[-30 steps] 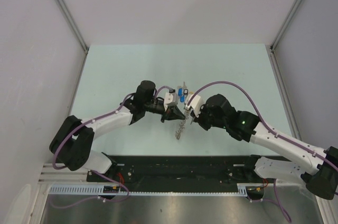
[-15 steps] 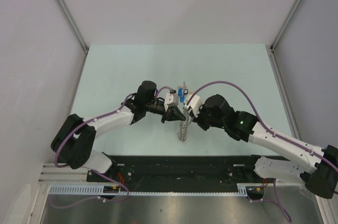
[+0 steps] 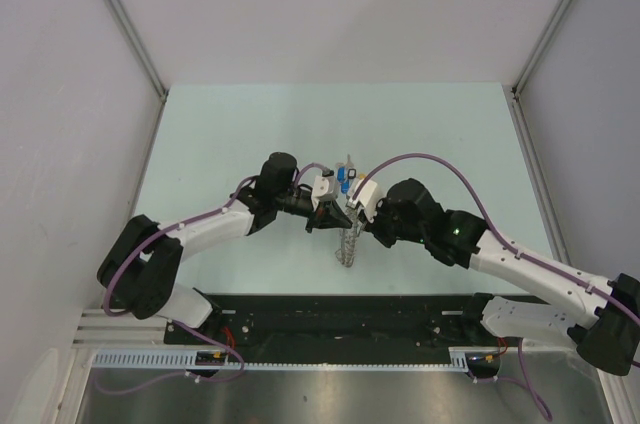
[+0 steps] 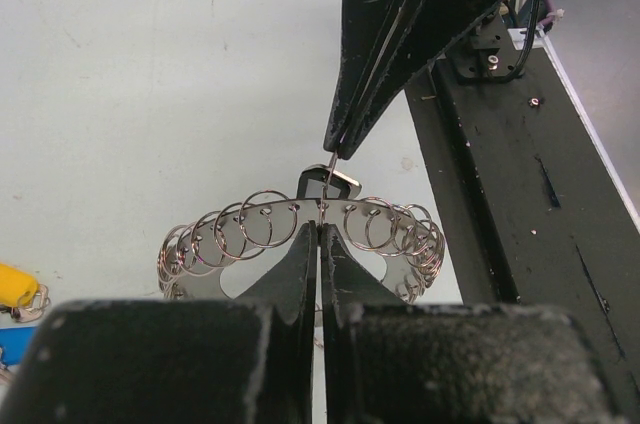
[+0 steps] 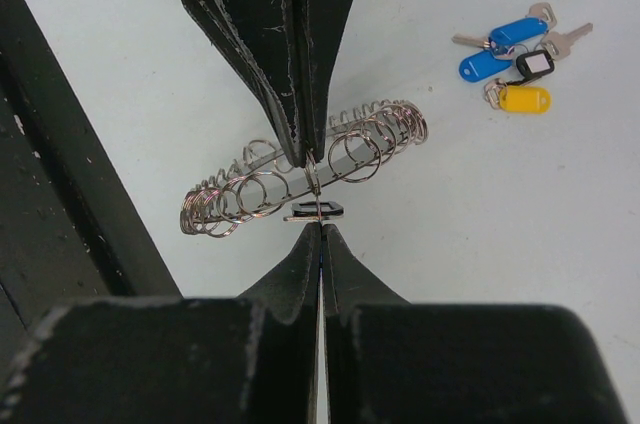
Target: Put the keys on the keyring
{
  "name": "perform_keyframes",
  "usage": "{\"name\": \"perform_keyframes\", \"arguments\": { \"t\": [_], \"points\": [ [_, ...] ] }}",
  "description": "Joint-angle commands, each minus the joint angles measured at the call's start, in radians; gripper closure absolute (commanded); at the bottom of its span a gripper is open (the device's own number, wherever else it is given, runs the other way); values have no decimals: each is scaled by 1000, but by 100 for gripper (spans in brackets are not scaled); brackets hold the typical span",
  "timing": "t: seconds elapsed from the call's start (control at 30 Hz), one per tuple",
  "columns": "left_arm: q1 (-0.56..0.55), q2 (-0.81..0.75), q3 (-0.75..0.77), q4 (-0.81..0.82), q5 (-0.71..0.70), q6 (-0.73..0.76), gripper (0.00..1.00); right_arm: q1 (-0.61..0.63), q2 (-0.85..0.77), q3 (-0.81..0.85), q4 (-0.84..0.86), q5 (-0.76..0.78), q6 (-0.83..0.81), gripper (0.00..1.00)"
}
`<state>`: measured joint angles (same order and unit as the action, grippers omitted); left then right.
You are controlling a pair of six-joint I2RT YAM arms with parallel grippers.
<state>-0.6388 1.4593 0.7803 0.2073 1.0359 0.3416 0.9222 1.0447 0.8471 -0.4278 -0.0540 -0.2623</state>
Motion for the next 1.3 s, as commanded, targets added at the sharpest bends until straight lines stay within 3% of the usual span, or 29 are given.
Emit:
{"name": "perform_keyframes", "arguments": {
  "t": [0.0, 1.27],
  "points": [
    [-2, 1, 37, 9, 41, 28, 100, 7, 9, 0, 34, 6, 12, 100],
    [-16, -4, 42, 6, 55, 30, 100, 6, 14, 0, 58, -6, 15, 100]
  ]
}}
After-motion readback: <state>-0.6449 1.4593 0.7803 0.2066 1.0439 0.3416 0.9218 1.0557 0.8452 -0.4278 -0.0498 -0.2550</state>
